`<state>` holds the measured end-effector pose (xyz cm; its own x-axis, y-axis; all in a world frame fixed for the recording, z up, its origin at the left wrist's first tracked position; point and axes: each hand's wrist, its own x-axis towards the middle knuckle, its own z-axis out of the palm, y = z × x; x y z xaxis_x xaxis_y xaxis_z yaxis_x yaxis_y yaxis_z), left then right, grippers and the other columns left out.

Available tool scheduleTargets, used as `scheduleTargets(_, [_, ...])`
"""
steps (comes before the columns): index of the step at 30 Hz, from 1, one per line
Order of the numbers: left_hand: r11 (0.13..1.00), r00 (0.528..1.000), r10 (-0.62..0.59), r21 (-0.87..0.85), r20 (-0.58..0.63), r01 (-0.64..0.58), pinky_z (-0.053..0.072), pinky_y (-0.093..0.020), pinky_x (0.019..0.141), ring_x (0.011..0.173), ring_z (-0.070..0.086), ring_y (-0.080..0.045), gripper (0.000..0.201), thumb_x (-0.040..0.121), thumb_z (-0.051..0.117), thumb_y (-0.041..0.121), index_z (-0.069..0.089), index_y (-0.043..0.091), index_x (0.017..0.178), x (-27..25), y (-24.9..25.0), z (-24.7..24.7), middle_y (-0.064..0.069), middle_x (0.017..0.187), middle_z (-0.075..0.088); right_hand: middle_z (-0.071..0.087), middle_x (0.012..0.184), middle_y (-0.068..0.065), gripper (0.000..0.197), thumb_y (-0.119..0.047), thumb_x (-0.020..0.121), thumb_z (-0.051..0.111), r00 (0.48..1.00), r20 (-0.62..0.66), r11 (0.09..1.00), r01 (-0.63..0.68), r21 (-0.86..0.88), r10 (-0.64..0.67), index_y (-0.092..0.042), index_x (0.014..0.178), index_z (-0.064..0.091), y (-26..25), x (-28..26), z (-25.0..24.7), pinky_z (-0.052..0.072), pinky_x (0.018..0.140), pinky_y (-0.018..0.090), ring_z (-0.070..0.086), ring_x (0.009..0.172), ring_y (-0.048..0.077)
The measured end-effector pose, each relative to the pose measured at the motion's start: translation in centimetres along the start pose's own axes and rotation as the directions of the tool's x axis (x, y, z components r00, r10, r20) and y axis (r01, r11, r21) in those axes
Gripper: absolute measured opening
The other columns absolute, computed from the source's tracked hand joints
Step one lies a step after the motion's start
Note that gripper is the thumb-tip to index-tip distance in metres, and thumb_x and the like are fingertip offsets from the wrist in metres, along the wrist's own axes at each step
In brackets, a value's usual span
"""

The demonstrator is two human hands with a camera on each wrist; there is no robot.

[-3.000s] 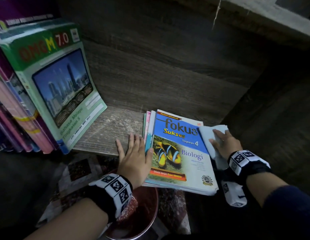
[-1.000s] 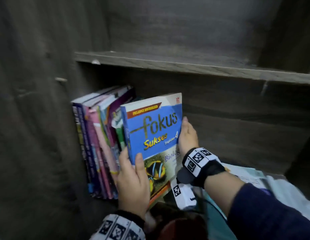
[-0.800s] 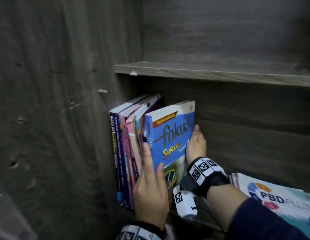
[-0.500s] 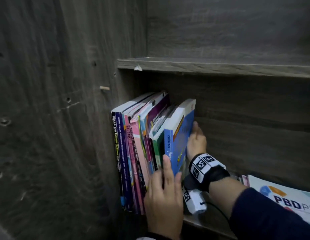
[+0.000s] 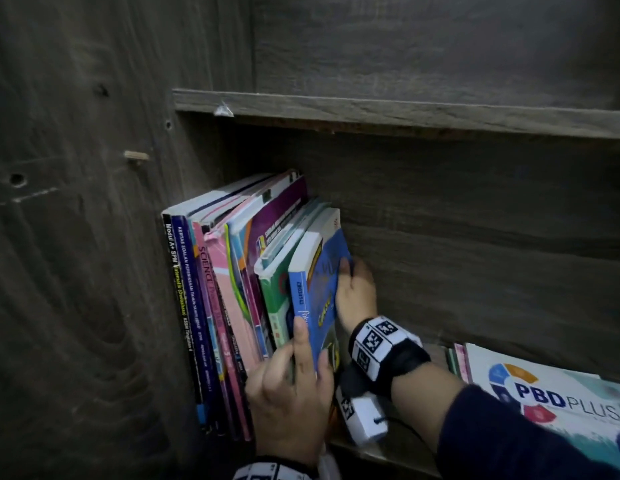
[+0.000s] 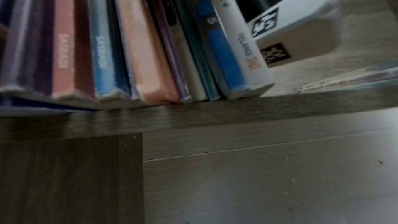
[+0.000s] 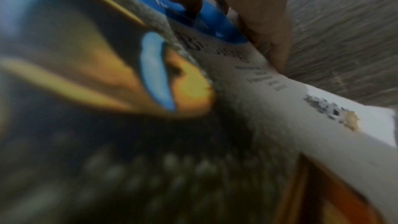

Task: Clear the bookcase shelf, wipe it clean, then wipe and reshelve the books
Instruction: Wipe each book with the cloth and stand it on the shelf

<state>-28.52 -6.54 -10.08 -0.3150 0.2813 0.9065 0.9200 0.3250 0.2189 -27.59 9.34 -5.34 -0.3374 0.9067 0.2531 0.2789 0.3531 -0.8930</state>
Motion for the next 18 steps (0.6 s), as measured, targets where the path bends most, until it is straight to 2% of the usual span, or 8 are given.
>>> scheduleTargets(2, [1.0,0.999,0.025,-0.014,-0.037,-0.026,0.055,-0.032,0.055,0.077,0.042,-0.018,0.076,0.09,0.058,0.026,0.018,0.011,0.154,-0.1,0.0,0.0,-0.008,0.105,0.037,0.033,0.146,0.015,0.048,-0.04,0.102,0.034,0.997,0.039,0.998,-0.066,-0.022,0.067,-0.023,0.147,0.032,0.4,-1.2,-0.3,0.027,0.109,0.038,0.032,0.135,0.033])
scheduleTargets(4, [0.999,0.997,0.049,-0.014,-0.065,-0.05,0.055,-0.032,0.055,0.076,0.043,-0.018,0.077,0.09,0.06,0.024,0.019,0.011,0.154,-0.3,0.1,0.0,-0.008,0.105,0.037,0.021,0.152,0.012,0.051,-0.047,0.101,0.028,0.987,0.133,0.995,-0.084,-0.047,0.09,-0.042,0.15,0.014,0.8,-2.5,-0.8,0.022,0.112,0.039,0.024,0.138,0.033])
scheduleTargets(5, [0.998,0.995,0.061,-0.008,-0.074,-0.062,0.055,-0.032,0.055,0.077,0.043,-0.019,0.076,0.09,0.06,0.024,0.02,0.011,0.154,-0.4,0.1,0.0,-0.008,0.105,0.036,0.02,0.152,0.011,0.05,-0.049,0.101,0.024,0.978,0.189,0.996,-0.076,-0.051,0.085,-0.047,0.149,0.008,1.0,-3.2,-1.0,0.022,0.111,0.037,0.024,0.138,0.032])
scheduleTargets(8, [0.997,0.993,0.077,0.011,-0.088,-0.077,0.055,-0.033,0.056,0.078,0.043,-0.018,0.074,0.091,0.059,0.025,0.022,0.012,0.153,-0.7,0.1,0.3,-0.008,0.103,0.038,0.02,0.156,0.001,0.054,-0.054,0.099,0.015,0.943,0.33,0.998,-0.037,-0.043,0.049,-0.045,0.15,0.002,2.3,-4.3,-1.1,0.017,0.111,0.028,0.021,0.141,0.022])
scheduleTargets(10, [0.998,0.994,0.055,0.012,-0.091,-0.054,0.055,-0.034,0.057,0.078,0.043,-0.018,0.074,0.091,0.06,0.026,0.022,0.015,0.153,-0.7,0.1,0.6,-0.006,0.102,0.041,0.008,0.161,-0.004,0.058,-0.059,0.094,0.009,0.925,0.377,0.999,-0.027,-0.032,0.037,-0.046,0.15,-0.003,3.0,-4.2,-0.9,0.005,0.119,0.037,0.004,0.148,0.02])
scheduleTargets(12, [0.999,0.995,0.033,0.019,-0.096,-0.031,0.054,-0.034,0.058,0.078,0.042,-0.019,0.075,0.091,0.061,0.026,0.022,0.017,0.154,-0.9,0.3,0.8,-0.004,0.101,0.042,0.0,0.162,-0.004,0.055,-0.055,0.097,0.007,0.923,0.383,1.0,-0.021,-0.019,0.026,-0.045,0.149,-0.006,3.2,-3.8,-0.4,-0.002,0.12,0.046,-0.007,0.148,0.024])
scheduleTargets(14, [0.999,0.993,0.03,0.031,-0.111,-0.027,0.052,-0.035,0.061,0.079,0.043,-0.02,0.074,0.091,0.062,0.027,0.023,0.017,0.153,-1.1,0.5,1.1,-0.004,0.102,0.043,-0.002,0.162,-0.003,0.054,-0.053,0.097,0.006,0.926,0.379,1.0,-0.011,0.008,0.007,-0.043,0.149,-0.007,3.3,-3.4,0.2,-0.006,0.119,0.048,-0.012,0.148,0.026])
scheduleTargets(18, [0.999,0.989,0.038,0.034,-0.145,-0.033,0.046,-0.034,0.072,0.085,0.046,-0.022,0.073,0.091,0.063,0.024,0.025,0.014,0.153,-1.1,0.8,1.4,-0.006,0.104,0.041,-0.006,0.162,0.002,0.062,-0.062,0.089,0.002,0.92,0.39,0.999,-0.05,-0.01,0.05,-0.047,0.149,-0.008,3.3,-3.2,0.7,0.002,0.116,0.049,-0.013,0.147,0.032])
